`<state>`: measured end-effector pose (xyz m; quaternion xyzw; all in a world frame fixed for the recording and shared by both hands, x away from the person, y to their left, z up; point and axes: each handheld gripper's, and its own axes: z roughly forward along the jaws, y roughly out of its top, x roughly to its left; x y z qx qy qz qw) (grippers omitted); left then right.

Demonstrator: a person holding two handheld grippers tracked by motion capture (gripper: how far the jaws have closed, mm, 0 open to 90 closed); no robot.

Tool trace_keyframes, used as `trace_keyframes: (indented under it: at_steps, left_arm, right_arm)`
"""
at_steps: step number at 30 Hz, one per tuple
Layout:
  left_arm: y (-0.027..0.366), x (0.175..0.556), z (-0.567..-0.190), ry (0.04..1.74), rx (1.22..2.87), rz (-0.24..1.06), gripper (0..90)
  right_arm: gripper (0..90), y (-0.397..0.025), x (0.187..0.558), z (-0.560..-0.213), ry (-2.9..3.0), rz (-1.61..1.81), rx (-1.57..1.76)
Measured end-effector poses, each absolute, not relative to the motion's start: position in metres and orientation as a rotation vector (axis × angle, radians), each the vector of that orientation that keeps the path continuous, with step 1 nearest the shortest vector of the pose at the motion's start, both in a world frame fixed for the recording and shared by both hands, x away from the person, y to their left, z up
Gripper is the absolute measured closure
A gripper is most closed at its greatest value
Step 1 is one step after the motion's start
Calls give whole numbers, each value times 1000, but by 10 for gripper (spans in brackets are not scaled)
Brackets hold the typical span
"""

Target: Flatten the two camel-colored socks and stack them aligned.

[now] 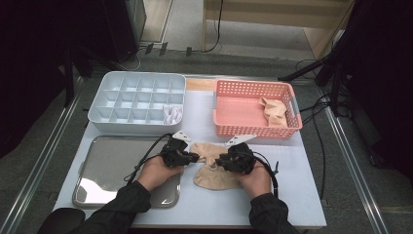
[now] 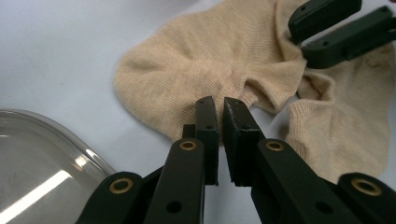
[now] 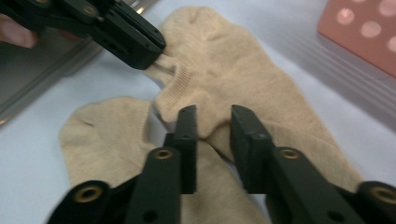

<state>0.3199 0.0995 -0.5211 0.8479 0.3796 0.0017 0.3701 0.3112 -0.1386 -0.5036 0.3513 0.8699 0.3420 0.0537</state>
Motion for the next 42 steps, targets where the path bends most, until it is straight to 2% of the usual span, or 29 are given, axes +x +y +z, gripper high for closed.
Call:
trace_keyframes:
  at_steps: [4, 12, 24, 28, 32, 37, 42]
  left_arm:
    - [100, 320, -521, 974, 2172, 4, 861]
    - [99, 319, -521, 979, 2176, 20, 892]
    - [112, 325, -509, 1039, 2046, -44, 898]
    - [113, 327, -508, 1047, 2036, -23, 898]
    - [113, 331, -510, 1068, 2029, -19, 897]
    - [112, 332, -511, 1069, 2038, -14, 896]
    - [115, 332, -511, 1066, 2051, -18, 896]
  right_arm:
    - [890, -139, 316, -507, 2645, 1019, 1118]
    - [900, -141, 316, -497, 2614, 1072, 1113]
    - [671, -125, 309, -495, 2666, 1116, 999]
    - [589, -123, 312, -500, 2666, 1095, 998]
    - [567, -123, 318, -507, 2673, 1047, 1022]
    - [600, -121, 321, -512, 2662, 1030, 997]
    - [739, -119, 318, -515, 2614, 979, 923]
